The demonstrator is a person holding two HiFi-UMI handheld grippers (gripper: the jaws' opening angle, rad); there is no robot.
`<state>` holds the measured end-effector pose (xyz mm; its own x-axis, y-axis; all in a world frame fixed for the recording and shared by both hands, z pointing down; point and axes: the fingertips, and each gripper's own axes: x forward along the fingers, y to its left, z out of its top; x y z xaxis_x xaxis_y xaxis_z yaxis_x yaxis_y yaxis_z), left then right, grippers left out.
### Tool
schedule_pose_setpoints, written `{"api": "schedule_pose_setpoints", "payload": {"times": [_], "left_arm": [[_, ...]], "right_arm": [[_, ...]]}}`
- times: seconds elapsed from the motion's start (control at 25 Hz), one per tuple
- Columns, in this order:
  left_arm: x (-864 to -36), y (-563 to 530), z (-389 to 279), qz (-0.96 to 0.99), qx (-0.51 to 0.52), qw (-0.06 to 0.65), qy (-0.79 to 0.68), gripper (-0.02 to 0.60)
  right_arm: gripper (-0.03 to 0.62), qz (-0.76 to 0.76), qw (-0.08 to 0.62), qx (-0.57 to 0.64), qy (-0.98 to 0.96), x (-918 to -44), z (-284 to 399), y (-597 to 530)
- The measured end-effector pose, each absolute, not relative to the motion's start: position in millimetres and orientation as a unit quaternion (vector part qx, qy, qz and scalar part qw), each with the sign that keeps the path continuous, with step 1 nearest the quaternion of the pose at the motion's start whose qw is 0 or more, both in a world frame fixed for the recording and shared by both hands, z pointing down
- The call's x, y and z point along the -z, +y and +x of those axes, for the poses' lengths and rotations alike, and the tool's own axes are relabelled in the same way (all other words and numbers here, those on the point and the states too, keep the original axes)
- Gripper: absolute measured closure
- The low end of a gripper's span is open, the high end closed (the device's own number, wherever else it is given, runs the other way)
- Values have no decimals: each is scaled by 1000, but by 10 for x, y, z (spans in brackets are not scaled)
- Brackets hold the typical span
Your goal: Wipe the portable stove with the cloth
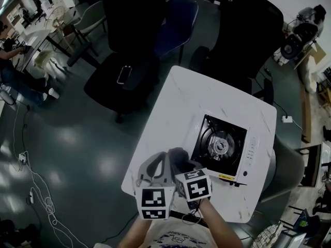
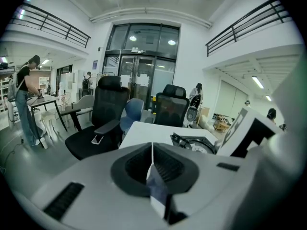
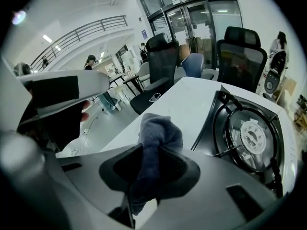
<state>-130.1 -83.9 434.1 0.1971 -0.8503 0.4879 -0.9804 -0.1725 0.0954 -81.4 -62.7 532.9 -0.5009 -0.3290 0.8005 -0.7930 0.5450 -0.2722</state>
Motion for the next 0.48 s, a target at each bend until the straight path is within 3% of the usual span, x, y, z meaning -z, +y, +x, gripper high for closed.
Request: {"api": "schedule_pose_setpoints", "payload": {"times": [0.48], "left_arm": [[-4377, -997, -1337, 754, -169, 202, -602, 561]], "right_arm": [[493, 356, 370, -333, -791, -5329, -805, -969]]}}
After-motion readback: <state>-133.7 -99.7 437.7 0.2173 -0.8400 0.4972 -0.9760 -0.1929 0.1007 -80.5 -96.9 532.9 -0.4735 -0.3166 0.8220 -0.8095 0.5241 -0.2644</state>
